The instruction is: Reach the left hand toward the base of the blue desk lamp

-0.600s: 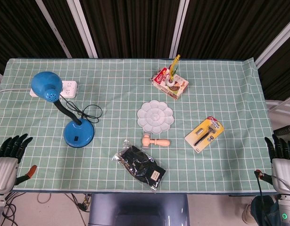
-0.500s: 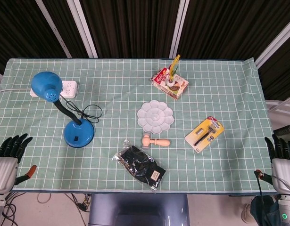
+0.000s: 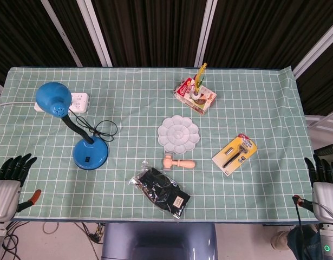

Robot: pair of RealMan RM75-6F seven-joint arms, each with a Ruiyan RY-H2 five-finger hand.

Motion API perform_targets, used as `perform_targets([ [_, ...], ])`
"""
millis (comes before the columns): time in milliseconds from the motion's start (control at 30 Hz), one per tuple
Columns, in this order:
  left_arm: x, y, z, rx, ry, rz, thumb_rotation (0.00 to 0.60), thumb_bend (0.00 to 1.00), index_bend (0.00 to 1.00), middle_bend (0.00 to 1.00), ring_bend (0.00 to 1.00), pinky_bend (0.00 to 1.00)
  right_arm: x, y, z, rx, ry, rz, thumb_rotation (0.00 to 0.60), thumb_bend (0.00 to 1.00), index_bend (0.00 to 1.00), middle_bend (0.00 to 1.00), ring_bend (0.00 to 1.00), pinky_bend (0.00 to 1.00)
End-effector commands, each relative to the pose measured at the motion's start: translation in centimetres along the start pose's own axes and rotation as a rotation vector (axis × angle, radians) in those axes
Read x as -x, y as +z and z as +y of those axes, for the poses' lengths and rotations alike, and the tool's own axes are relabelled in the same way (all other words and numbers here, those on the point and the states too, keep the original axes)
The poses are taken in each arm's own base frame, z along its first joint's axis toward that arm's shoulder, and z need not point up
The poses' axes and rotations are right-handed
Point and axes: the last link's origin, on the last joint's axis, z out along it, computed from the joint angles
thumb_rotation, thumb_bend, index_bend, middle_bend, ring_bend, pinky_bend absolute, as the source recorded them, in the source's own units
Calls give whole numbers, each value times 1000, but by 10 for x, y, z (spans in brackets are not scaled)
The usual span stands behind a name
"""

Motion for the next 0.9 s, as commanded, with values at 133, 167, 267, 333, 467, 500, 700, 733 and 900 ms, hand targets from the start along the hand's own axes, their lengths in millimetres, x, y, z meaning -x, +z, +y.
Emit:
perform_targets([
  [133, 0, 0, 0, -1, -1, -6, 600, 303, 71, 25, 0, 42, 1, 0, 1, 6, -12, -4, 600, 153, 81, 52, 32, 0],
  [167, 0, 0, 0, -1, -2, -8, 600, 304, 70, 25, 0, 42, 1, 0, 1, 7, -11, -4, 600, 153, 81, 52, 32, 0],
  [267, 0, 1, 1, 3, 1, -11, 600, 309, 69, 27, 0, 42, 0, 0, 1, 8, -12, -4, 600, 154, 81, 52, 32, 0],
  [333, 2, 1, 2, 7, 3, -15, 600, 320, 63, 36, 0, 55, 0, 0, 1, 9, -11, -4, 600, 153, 81, 52, 32, 0],
  [467, 2, 1, 6, 25, 3, 5, 600, 421, 9, 213, 167, 304, 0, 0, 1, 12, -12, -4, 600, 153, 81, 52, 32, 0],
  [500, 2, 2, 8, 36, 8, 19, 600, 456, 2, 276, 244, 389, 0, 0, 1, 13, -12, -4, 600, 153, 81, 52, 32, 0],
  [700, 12, 11, 15, 84, 27, 40, 600, 694, 2, 663, 633, 725, 0, 0, 1, 19, -12, 3, 600, 153, 81, 52, 32, 0],
  [733, 15, 13, 16, 88, 31, 21, 600, 730, 2, 702, 672, 753, 0, 0, 1, 19, -12, 3, 600, 153, 81, 52, 32, 0],
  [900, 30, 28, 23, 127, 44, -79, 600, 867, 2, 816, 788, 835, 0, 0, 1, 21, -14, 4, 600, 153, 81, 52, 32, 0],
])
